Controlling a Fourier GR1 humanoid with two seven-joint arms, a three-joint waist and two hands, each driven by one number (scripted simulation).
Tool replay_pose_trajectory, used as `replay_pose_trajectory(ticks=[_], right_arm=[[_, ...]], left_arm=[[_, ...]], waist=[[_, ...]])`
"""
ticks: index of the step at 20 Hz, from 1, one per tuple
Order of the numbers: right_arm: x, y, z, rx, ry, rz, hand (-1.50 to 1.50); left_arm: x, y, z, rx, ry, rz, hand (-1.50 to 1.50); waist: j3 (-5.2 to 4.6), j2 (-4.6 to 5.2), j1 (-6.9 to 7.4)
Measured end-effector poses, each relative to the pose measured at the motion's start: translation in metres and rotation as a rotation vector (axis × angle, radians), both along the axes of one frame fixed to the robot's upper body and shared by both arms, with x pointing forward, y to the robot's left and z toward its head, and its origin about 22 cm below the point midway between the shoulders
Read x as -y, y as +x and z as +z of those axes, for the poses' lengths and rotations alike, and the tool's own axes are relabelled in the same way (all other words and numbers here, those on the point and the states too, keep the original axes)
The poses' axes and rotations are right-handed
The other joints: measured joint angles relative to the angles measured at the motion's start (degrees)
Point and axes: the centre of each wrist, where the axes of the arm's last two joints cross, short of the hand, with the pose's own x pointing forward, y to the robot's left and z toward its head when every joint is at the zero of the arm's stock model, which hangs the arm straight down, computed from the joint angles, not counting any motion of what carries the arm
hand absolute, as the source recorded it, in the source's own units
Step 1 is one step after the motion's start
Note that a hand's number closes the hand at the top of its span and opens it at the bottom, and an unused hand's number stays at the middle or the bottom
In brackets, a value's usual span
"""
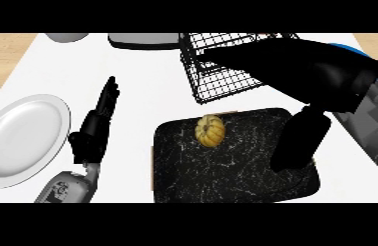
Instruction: Pick the squash from the tray and place it in the tiered basket
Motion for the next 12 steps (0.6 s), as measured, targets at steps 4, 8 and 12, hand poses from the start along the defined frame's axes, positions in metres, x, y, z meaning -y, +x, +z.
replay_pose_trajectory(ticks=[4, 8, 12], right_arm=[[-0.044, -0.007, -0.002, 0.023, -0.124, 0.028, -1.50], [-0.082, -0.011, -0.009, 0.011, -0.184, 0.051, -1.50], [-0.116, -0.014, -0.014, 0.002, -0.221, 0.068, -1.50]], left_arm=[[0.007, 0.000, 0.003, 0.003, -0.002, 0.000, 0.00], [0.002, 0.002, 0.003, 0.005, -0.002, 0.002, 0.00], [0.002, 0.006, 0.009, 0.008, 0.000, 0.012, 0.00]], waist=[[0.05, 0.08, 0.09], [0.10, 0.19, -0.21], [0.16, 0.24, -0.32]])
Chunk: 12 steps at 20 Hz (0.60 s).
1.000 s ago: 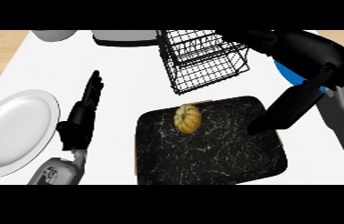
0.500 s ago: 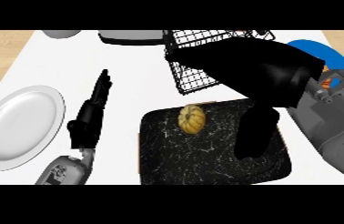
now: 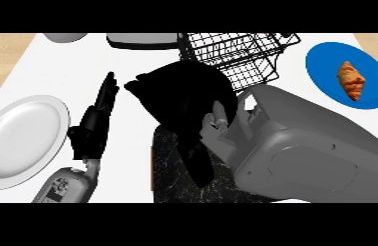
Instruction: Pick the squash from the tray and place it in the tiered basket
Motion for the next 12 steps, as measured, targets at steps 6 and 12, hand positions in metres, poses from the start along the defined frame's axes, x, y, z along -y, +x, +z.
replay_pose_trajectory(ticks=[6, 12], right_arm=[[-0.022, -0.002, -0.010, -0.036, -0.070, 0.009, -1.50], [-0.031, 0.000, -0.021, -0.061, -0.158, -0.005, -1.50]], left_arm=[[0.003, -0.007, -0.001, -0.005, -0.002, 0.003, 0.00], [0.000, -0.005, -0.002, -0.006, 0.001, 0.010, 0.00]], waist=[[0.04, -0.12, -0.49], [0.05, -0.16, -0.97]])
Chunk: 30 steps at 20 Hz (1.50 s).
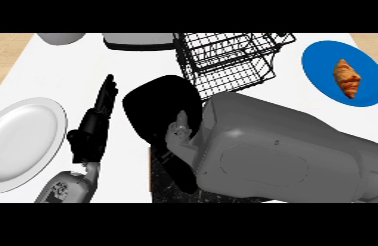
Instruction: Pick the squash from the tray and place it in the tiered basket
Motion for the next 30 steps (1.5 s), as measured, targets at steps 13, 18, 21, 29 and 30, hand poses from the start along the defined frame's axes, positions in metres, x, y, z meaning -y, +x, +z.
replay_pose_trajectory(ticks=[13, 18, 21, 29, 30], right_arm=[[0.010, 0.003, -0.016, 0.062, -0.154, 0.006, -1.50], [0.006, -0.003, -0.025, 0.075, -0.190, 0.058, -1.50], [0.004, -0.007, -0.029, 0.098, -0.211, 0.094, -1.50], [0.015, 0.001, -0.042, 0.179, -0.263, 0.048, -1.50], [0.017, 0.005, -0.044, 0.187, -0.271, 0.037, -1.50]], left_arm=[[-0.003, 0.000, -0.003, 0.007, -0.002, 0.005, 0.00], [0.001, 0.000, -0.007, 0.004, -0.004, 0.000, 0.00], [0.000, 0.002, -0.004, 0.006, -0.004, -0.001, 0.00], [0.002, -0.004, -0.007, 0.002, -0.004, -0.003, 0.00], [0.004, -0.003, -0.005, 0.005, -0.003, -0.002, 0.00]], waist=[[0.05, 0.08, -0.17], [0.05, 0.16, -0.03], [0.07, 0.18, 0.11], [0.07, 0.18, 0.17], [0.08, 0.21, 0.19]])
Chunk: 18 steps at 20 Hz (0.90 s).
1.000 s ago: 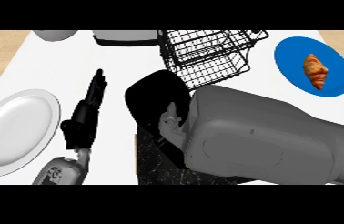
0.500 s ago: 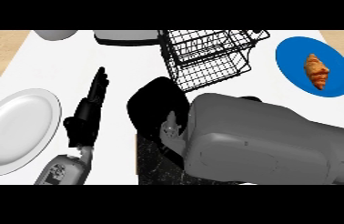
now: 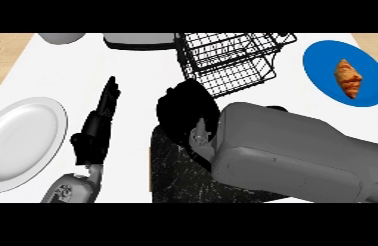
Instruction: Pick the squash from the tray and place it in the tiered basket
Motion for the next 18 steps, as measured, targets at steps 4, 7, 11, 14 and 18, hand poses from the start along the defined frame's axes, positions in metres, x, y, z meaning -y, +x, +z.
replay_pose_trajectory(ticks=[4, 7, 11, 14, 18], right_arm=[[0.011, 0.007, -0.010, -0.006, -0.008, -0.033, -1.50], [0.018, 0.011, -0.017, -0.024, -0.005, -0.054, -1.50], [0.027, 0.016, -0.023, -0.036, -0.009, -0.061, -1.50], [0.030, 0.014, -0.028, -0.047, 0.002, -0.055, -1.50], [0.032, 0.013, -0.033, -0.065, 0.024, -0.052, -1.50]], left_arm=[[-0.006, 0.002, 0.000, 0.001, -0.003, 0.005, 0.00], [-0.002, 0.001, 0.001, -0.001, -0.003, 0.004, 0.00], [-0.002, 0.005, 0.006, 0.006, 0.003, 0.005, 0.00], [-0.004, 0.003, 0.009, 0.007, 0.003, 0.000, 0.00], [-0.001, 0.006, 0.009, 0.003, 0.003, 0.000, 0.00]], waist=[[0.01, 0.06, -0.06], [0.01, 0.06, -0.07], [0.01, 0.11, 0.00], [0.01, 0.11, 0.07], [0.01, 0.13, 0.06]])
